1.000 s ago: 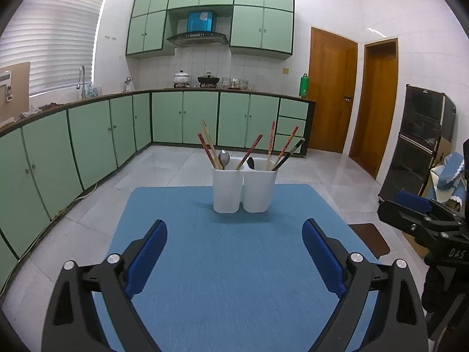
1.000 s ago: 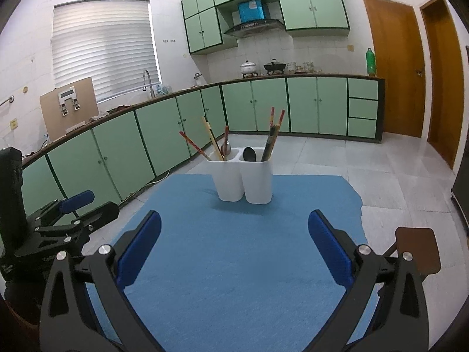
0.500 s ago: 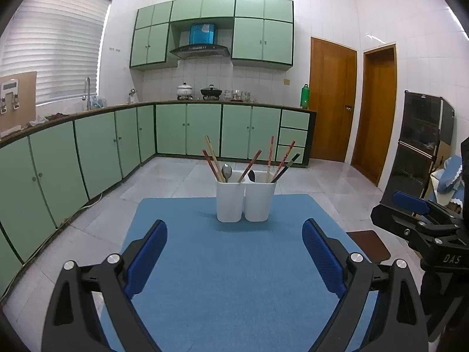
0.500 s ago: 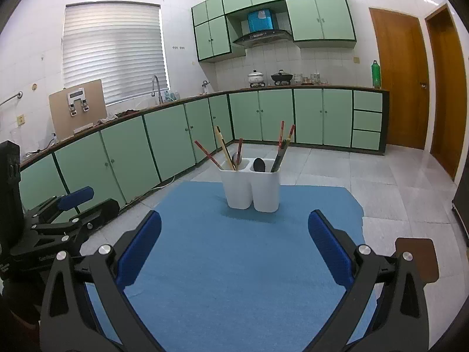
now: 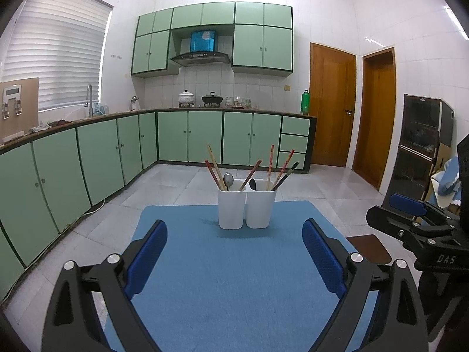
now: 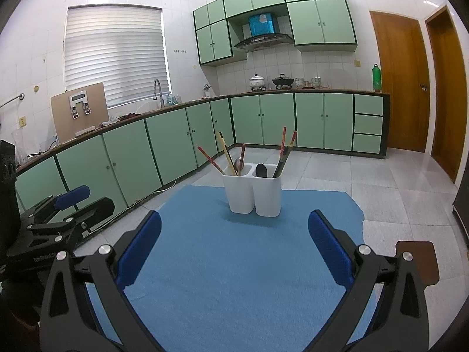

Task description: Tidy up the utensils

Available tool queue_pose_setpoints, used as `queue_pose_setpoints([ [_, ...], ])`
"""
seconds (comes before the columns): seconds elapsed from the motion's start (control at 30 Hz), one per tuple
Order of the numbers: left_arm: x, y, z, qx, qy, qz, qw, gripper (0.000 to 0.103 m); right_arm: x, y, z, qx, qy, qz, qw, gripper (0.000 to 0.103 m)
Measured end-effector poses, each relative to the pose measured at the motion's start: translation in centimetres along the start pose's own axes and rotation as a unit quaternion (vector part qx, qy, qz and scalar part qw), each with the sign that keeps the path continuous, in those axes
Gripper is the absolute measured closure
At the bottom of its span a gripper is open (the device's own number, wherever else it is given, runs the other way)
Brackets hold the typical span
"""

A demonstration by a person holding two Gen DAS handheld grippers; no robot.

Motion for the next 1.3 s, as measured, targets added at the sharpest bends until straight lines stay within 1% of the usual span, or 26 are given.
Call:
queue_pose_setpoints([
  [0.5, -0.56, 0.17, -0.10, 0.001, 0.005, -0.003, 1.0000, 0.012, -0.08, -0.34, -0.49, 0.000, 0.003, -0.003, 1.000, 0.006],
  [1.3, -0.30, -0.03, -0.23, 0.000, -0.001, -0.007, 1.0000, 0.012, 0.02, -0.26, -0.35, 0.001, 0.002, -0.003, 1.000, 0.006],
])
Point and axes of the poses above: each gripper's, at about its wrist camera, not at the fingertips, and x roughly the way its jaws point, y to its right, z to its underside, the point moved 7 cm from there along x, roughly the way its jaws point, and after that the axes turned 5 degrees about x, right-handed, at the moved point
